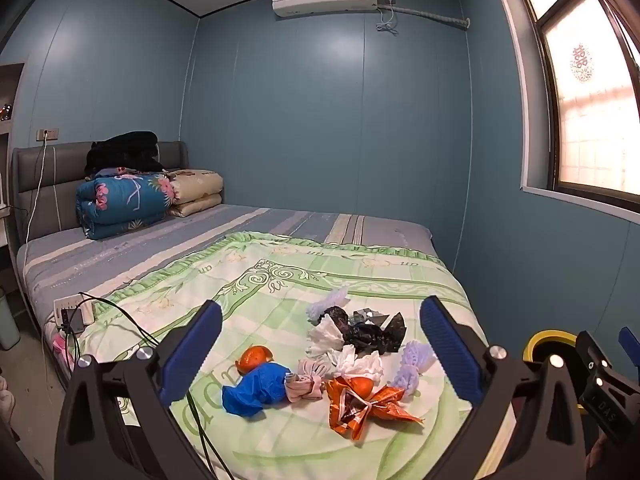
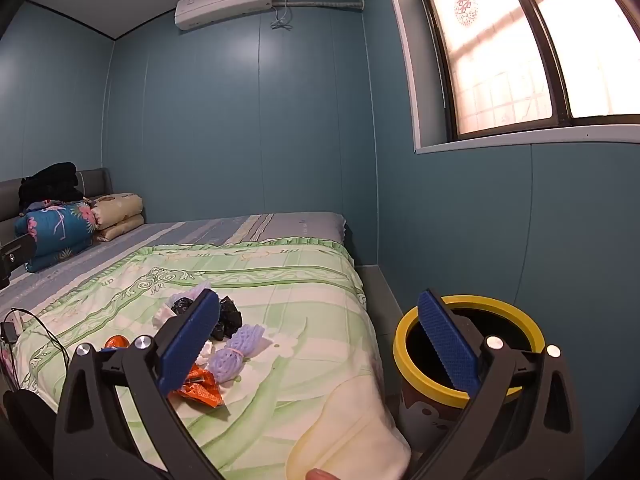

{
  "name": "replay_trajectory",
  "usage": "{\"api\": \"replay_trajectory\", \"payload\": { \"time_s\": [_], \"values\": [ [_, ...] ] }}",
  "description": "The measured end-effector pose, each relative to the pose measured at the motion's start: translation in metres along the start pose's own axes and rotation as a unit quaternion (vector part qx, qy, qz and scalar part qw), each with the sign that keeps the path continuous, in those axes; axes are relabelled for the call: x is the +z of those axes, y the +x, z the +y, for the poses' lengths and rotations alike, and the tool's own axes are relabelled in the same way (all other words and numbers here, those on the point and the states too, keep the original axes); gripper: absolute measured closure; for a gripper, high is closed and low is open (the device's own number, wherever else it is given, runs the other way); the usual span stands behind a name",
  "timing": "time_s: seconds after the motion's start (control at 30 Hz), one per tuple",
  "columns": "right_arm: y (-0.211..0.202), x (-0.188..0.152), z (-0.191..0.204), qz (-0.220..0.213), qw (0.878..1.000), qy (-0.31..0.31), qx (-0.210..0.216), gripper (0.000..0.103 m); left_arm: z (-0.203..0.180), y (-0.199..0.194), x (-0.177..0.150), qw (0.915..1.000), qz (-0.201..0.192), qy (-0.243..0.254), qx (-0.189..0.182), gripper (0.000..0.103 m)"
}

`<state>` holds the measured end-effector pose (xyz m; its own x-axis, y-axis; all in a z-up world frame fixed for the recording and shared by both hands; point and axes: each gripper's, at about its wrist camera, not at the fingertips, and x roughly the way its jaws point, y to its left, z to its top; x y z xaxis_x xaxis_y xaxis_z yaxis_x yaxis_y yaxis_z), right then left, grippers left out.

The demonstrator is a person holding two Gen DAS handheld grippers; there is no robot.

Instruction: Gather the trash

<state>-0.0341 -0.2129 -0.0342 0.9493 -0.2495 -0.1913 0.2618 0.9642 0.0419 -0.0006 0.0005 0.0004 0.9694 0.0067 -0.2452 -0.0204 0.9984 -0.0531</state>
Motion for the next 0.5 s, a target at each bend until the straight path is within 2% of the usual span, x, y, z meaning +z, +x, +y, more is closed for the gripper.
{"api": "replay_trajectory", "payload": {
  "time_s": [0.07, 0.1, 0.5],
  "values": [
    [0.0001, 0.0001, 0.0, 0.0, 1.0, 0.001, -0.001, 0.008, -0.0014, -0.0008, -0.001, 1.0, -0.002, 0.002, 0.002, 0.007],
    [0.0001, 0.0001, 0.0001, 0.0, 1.0, 0.001, 0.0, 0.008, 0.0008, 0.0026, 0.0013, 0.9999, 0.011, -0.002, -0.005, 0.007],
    [0.0011, 0.0009, -0.0002, 0.002, 1.0, 0.0, 0.0, 0.008, -0.0008, -0.0019, -0.0003, 1.0, 0.005, -0.004, -0.007, 0.007]
  ]
}}
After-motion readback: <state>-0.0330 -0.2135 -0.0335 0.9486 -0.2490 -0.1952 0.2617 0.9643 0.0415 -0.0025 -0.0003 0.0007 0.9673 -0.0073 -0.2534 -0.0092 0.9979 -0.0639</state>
